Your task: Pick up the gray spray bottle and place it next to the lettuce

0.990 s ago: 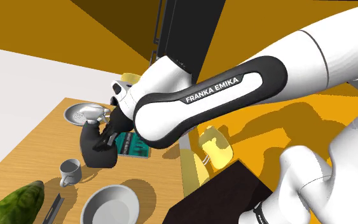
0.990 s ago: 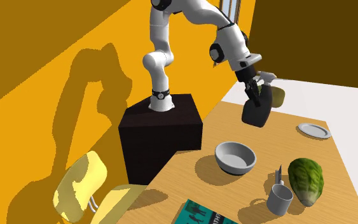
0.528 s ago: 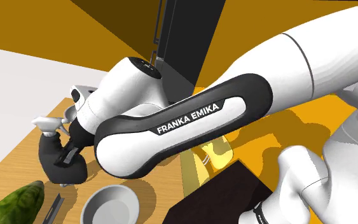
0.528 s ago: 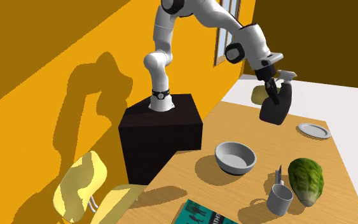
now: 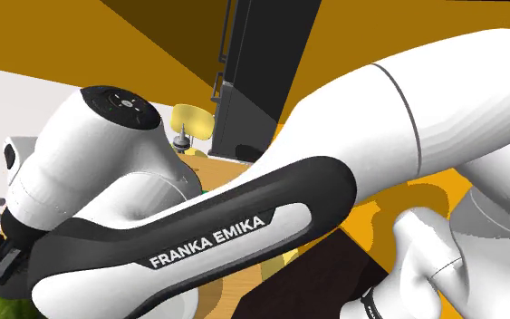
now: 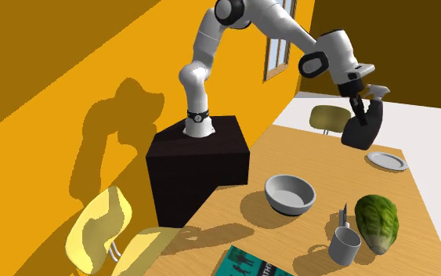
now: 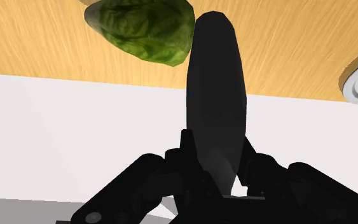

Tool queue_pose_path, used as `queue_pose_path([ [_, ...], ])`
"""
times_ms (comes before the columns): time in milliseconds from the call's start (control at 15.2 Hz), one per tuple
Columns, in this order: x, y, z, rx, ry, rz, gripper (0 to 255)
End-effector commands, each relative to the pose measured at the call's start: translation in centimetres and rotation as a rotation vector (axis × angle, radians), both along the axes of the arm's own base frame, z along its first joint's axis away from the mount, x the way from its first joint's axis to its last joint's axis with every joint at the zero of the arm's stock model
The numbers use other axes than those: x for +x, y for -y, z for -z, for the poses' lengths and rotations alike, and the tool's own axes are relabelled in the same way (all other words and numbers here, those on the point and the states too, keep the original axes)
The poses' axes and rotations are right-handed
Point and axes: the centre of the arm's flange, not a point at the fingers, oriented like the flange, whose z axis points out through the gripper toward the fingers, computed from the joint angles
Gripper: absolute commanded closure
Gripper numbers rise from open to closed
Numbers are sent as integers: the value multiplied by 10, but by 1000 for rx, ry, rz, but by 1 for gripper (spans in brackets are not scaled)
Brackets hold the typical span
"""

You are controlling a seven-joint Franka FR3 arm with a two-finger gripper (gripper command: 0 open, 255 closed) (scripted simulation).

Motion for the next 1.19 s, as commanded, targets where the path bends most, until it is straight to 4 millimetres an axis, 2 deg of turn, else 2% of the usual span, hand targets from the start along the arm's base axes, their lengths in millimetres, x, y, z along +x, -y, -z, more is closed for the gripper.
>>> queue_pose_path([
  [0,-2,-28,-2,0,0,1,255],
  [330,-13,-96,-2,0,0,1,255],
  [1122,-13,-96,61,0,0,1,255],
])
